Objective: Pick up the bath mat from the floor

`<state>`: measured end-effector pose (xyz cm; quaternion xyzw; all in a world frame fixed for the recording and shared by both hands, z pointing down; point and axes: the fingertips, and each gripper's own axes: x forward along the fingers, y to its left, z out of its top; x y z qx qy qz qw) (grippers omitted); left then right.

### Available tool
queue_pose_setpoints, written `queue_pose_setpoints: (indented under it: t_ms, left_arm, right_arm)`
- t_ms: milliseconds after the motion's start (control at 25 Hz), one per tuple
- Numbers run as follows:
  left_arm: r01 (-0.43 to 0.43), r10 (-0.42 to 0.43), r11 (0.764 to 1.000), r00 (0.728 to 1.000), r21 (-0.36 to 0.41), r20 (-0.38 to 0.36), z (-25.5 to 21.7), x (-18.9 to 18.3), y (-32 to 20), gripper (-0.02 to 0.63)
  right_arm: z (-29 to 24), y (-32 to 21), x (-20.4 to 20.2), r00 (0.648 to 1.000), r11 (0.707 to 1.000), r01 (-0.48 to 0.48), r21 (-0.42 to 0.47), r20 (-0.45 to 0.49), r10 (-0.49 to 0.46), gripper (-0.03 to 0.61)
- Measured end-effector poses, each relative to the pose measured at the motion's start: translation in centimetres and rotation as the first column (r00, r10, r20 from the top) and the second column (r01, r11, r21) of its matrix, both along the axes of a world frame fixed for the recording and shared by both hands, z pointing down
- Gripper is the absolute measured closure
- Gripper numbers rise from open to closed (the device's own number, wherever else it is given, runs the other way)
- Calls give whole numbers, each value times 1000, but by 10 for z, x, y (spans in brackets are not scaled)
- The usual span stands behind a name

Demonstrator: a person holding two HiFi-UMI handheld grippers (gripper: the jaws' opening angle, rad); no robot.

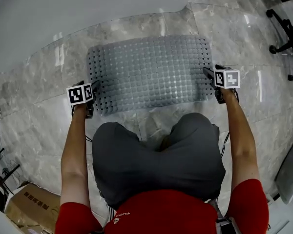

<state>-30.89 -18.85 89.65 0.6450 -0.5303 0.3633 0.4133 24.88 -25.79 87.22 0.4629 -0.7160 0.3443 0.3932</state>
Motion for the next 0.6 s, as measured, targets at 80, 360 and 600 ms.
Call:
queue_pose_setpoints:
  t_ms: [80, 360, 600]
  left_arm:
    - [4, -4, 999, 1000, -35, 2, 13, -3, 5, 268]
    - [0, 2, 990, 1000, -138, 21, 51, -3, 15, 255]
    - [45, -41, 986, 999, -160, 27, 60, -2, 19, 249]
  right_arm:
    - [14, 1, 5, 1000, 1000, 1, -21, -24, -1, 304]
    - [49, -3, 16, 999, 998, -9, -67, -53, 6, 297]
    - [73, -3, 21, 999, 995, -15, -100, -50, 10, 282]
